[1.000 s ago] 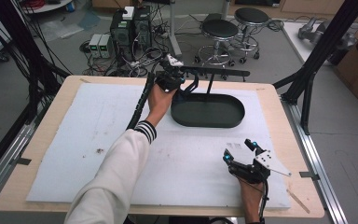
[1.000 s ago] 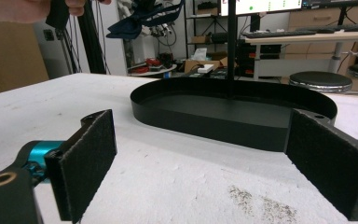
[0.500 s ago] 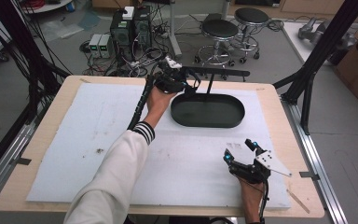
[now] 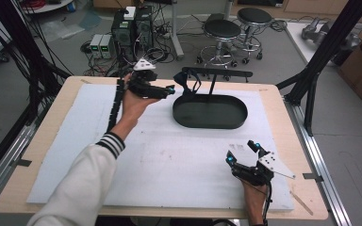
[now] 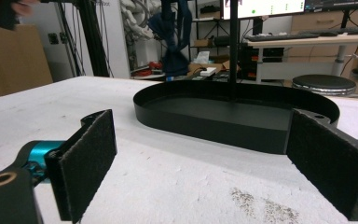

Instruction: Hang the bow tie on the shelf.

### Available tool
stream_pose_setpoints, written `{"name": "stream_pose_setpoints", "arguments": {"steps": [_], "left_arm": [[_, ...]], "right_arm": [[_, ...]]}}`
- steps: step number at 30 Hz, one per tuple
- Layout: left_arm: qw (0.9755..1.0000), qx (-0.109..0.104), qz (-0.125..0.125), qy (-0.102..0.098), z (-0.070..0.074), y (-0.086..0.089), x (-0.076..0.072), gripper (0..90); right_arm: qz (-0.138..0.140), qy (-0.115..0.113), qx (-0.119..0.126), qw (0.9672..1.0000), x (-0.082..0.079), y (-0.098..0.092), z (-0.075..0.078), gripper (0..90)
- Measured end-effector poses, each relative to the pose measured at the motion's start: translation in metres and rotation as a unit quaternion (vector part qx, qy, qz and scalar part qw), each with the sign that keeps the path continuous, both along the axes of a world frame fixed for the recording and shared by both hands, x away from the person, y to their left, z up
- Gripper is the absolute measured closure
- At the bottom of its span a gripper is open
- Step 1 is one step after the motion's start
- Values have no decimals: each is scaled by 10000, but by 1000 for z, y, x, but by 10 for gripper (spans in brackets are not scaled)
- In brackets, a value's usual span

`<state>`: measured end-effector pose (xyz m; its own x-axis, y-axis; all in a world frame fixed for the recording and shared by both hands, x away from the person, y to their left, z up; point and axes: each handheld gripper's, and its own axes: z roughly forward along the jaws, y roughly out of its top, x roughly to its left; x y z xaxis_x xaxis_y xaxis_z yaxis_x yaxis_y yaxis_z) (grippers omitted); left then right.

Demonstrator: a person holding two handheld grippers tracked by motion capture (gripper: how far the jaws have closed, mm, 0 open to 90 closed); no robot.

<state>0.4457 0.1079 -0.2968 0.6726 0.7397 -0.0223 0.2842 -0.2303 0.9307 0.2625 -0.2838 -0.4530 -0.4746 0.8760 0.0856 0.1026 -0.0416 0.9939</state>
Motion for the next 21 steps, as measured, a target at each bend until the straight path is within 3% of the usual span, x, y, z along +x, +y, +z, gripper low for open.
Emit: {"name": "stream_pose_setpoints", "arguments": {"steps": [2,3,4,5,7,10,11,12,13,14,15,17,18,19,21], "left_arm": [[9997,-123,62,-191,3,17,-10,145],[9997,-123,62,-191,3,17,-10,145],[9995,-212,93,-235,4,34,-19,145],[9995,-212,93,-235,4,34,-19,143],[9990,-275,84,-329,2,55,-35,137],[9988,-317,19,-372,0,68,-47,135],[9979,-384,-114,-509,-6,82,-61,132],[9979,-384,-114,-509,-6,82,-61,131],[9967,-451,-238,-627,-13,98,-77,131],[9967,-451,-238,-627,-13,98,-77,131],[9952,-548,-309,-750,-23,114,-92,130],[9940,-661,-338,-806,-35,130,-105,130],[9940,-661,-338,-806,-35,130,-105,130],[9933,-768,-327,-795,-48,145,-115,130],[9928,-816,-331,-807,-55,152,-119,130]], "right_arm": [[0,-18,-23,10000,0,0,0,82],[21,-7,-39,10000,-1,1,0,81],[15,-51,-84,10000,-1,1,0,82],[15,-51,-84,10000,-1,1,0,82],[14,-57,-120,9999,-2,2,0,82],[-1,-62,-86,9999,-1,2,0,82],[-14,-40,-58,10000,-1,1,0,82],[-24,-42,-60,10000,-1,1,0,82],[-32,-52,-67,10000,-1,2,0,82],[-32,-52,-67,10000,-1,2,0,82],[-40,-81,-110,9999,-1,2,0,82],[-58,-38,-118,9999,-1,3,0,82],[-67,-30,-127,9999,-1,3,0,82],[-75,-32,-134,9999,-1,3,0,82],[-101,-29,-127,9999,-1,3,0,82]]}}
